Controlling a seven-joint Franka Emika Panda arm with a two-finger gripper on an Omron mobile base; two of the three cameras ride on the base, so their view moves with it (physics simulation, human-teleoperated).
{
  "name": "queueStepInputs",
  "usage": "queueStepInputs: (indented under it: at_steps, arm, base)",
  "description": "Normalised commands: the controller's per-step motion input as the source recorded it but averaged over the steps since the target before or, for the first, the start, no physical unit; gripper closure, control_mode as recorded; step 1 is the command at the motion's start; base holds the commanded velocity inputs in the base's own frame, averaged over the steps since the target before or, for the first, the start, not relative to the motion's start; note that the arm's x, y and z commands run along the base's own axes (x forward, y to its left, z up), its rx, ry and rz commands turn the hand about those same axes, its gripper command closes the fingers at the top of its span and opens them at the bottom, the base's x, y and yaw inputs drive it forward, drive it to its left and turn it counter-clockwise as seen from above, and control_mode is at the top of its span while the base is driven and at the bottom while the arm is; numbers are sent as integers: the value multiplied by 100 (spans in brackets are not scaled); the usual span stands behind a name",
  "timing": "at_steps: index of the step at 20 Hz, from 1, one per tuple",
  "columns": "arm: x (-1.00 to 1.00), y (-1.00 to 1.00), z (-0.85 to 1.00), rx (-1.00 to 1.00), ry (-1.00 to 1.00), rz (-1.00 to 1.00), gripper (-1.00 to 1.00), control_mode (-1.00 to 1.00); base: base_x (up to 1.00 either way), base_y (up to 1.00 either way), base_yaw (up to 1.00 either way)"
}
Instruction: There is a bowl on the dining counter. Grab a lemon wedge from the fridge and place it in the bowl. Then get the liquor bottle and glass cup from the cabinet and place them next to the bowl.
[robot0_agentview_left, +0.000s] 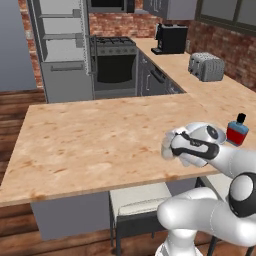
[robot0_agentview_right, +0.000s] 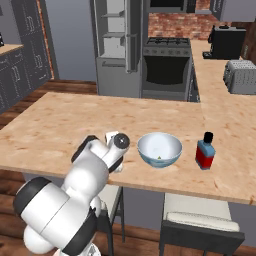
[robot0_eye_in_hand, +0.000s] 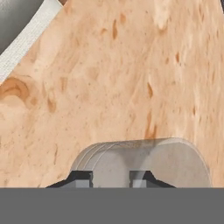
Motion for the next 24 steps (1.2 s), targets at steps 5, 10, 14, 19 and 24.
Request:
queueStepInputs:
  at_steps: [5, 10, 14, 19, 24]
  arm:
    - [16, 0, -22, 0, 2, 0, 100, -100]
    - [23, 0, -15, 0, 2, 0, 100, -100]
    - [19, -1, -18, 0, 0, 0, 100, -100]
    - [15, -4, -21, 0, 0, 0, 100, -100]
    - [11, -1, -30, 0, 0, 0, -100, -100]
  base:
    - [0, 0, 0]
    - [0, 0, 0]
    - [0, 0, 0]
    - [0, 0, 0]
    - [0, 0, 0]
